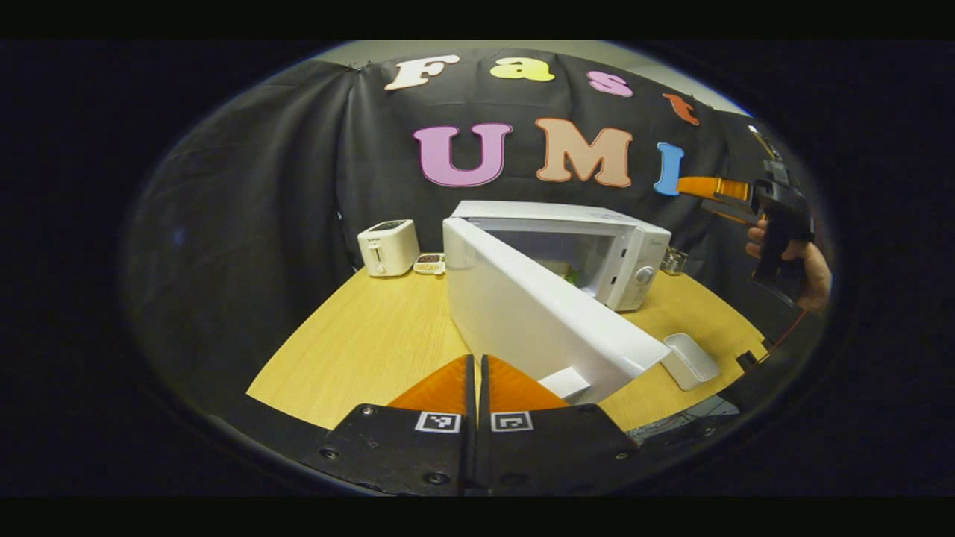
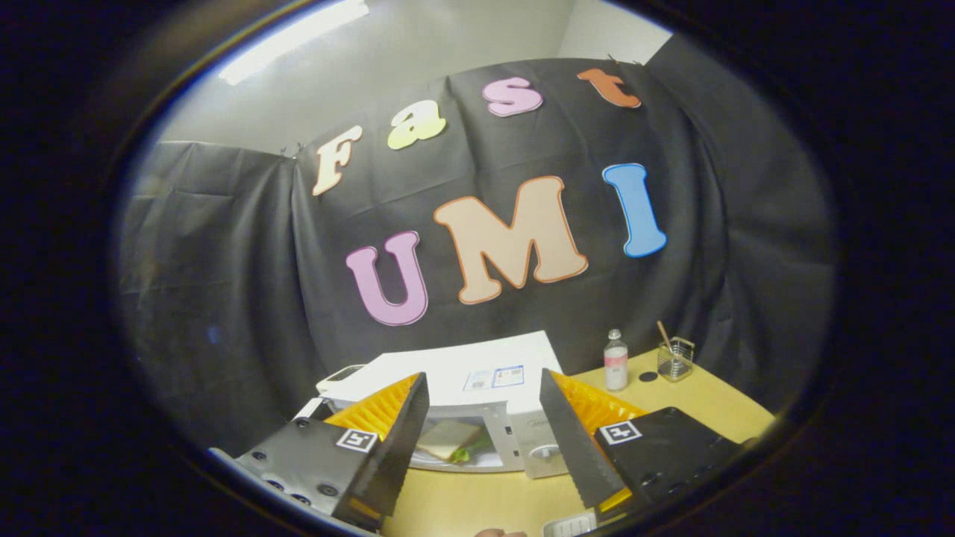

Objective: Open the microwave oven with the left hand, put the food in, and close the microwave oven.

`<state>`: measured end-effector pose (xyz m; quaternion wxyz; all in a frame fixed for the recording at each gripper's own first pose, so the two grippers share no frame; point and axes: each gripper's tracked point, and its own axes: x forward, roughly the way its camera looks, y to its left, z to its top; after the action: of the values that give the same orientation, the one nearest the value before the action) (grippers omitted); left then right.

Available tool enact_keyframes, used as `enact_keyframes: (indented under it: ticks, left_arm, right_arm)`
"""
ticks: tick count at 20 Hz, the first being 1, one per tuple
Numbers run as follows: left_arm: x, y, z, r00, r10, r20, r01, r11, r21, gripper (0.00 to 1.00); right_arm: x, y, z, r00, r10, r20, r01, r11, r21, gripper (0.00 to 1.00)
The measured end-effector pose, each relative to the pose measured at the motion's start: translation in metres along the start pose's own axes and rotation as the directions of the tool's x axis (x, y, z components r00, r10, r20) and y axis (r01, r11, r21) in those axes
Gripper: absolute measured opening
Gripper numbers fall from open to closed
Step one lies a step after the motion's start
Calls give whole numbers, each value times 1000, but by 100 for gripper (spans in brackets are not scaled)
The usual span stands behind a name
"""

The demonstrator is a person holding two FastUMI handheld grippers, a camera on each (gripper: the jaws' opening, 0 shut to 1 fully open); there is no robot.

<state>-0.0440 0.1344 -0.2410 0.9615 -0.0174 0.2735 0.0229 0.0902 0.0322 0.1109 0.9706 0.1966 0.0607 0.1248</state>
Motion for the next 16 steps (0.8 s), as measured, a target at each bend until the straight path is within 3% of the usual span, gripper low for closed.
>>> enact_keyframes:
  ticks: [6,7,8,9,11,15,16]
  left_arm:
    - [7,-26,0,1000,5,3,-5,1000,-1,2]
    - [8,-31,-2,1000,7,1,-7,1000,8,2]
    - [11,-36,-1,1000,9,2,-9,1000,19,1]
    - [14,-41,0,1000,8,2,-8,1000,30,1]
    - [20,-54,1,1000,-4,-5,5,999,49,1]
    - [31,-81,10,999,-47,3,47,995,89,1]
    - [34,-88,13,998,-57,5,57,994,97,0]
  right_arm:
    - [-10,-22,41,998,21,57,-17,997,-74,81]
    - [-11,-23,47,997,32,75,-25,995,-92,92]
    - [-13,-25,52,996,38,86,-28,994,-109,92]
    - [-15,-29,52,996,37,85,-26,991,-128,81]
    - [-19,-35,55,996,43,82,-28,984,-176,82]
    - [-27,-50,62,997,28,77,-13,981,-193,96]
    - [-29,-55,64,997,19,76,-4,981,-195,96]
